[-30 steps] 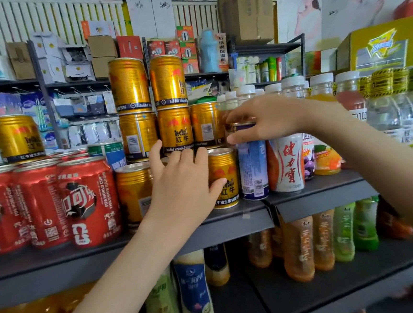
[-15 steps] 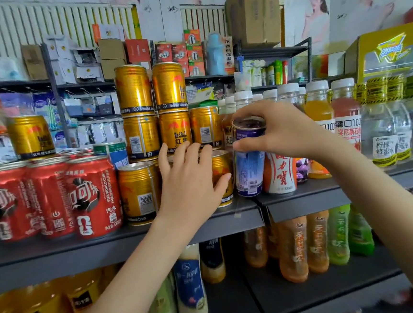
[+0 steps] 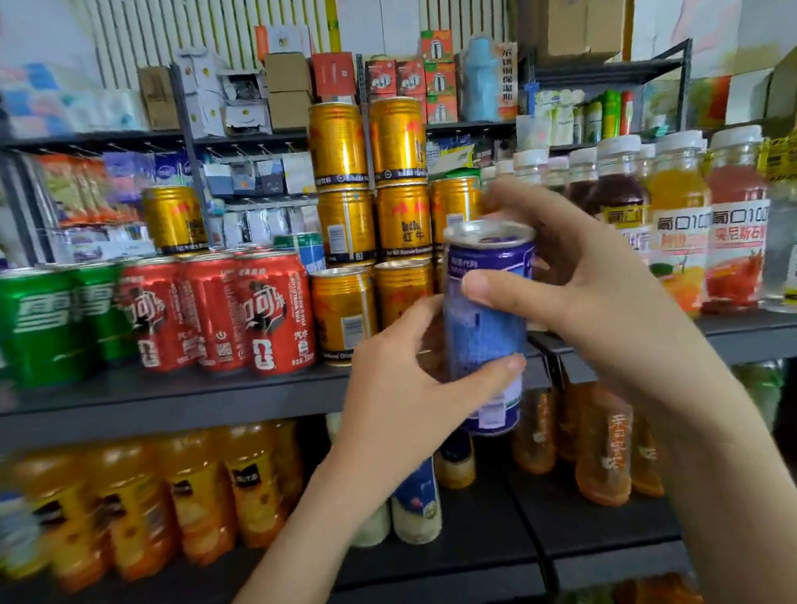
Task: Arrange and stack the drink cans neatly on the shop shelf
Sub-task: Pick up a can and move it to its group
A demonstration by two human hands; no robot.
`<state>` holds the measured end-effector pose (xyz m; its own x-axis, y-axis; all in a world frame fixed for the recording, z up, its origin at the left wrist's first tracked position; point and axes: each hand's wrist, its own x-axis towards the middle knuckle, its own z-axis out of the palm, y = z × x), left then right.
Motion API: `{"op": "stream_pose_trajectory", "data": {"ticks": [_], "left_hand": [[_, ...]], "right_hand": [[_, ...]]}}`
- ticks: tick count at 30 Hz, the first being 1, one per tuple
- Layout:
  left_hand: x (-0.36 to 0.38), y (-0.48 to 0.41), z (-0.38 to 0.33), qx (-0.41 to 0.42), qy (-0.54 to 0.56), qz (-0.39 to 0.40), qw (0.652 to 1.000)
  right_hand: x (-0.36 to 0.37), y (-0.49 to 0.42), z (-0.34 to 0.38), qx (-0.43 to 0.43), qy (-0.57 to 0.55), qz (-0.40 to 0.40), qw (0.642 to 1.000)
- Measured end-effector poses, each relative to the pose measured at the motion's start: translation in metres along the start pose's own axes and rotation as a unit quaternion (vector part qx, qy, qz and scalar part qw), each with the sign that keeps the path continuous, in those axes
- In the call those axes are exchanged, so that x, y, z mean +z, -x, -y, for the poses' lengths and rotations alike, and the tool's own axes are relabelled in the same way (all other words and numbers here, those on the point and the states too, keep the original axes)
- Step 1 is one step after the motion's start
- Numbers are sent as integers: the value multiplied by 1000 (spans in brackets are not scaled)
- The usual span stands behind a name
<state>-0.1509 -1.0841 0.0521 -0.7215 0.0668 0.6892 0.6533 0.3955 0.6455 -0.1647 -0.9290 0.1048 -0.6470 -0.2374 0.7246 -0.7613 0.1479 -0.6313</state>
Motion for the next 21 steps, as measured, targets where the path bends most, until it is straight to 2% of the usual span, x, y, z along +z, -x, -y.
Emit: {"op": "stream_pose_trajectory", "data": {"ticks": [3,5,9,15,21], "left_hand": [[-32,38,8,-53,48,1,997],[-59,65,12,-78,37,-5,996],[-123,117,14,-143,31,-30,989],[-228,191,10,-237,55,-81,967],[-308,258,19,-278,80,-204,935]], "right_hand": [[39,29,-1,37,-161,38,985],[75,49,1,60,-210,62,974],[154,74,18,102,-236,140,956],[274,98,62,128,-252,163,945],[376,115,105,145,-295,215,920]]}}
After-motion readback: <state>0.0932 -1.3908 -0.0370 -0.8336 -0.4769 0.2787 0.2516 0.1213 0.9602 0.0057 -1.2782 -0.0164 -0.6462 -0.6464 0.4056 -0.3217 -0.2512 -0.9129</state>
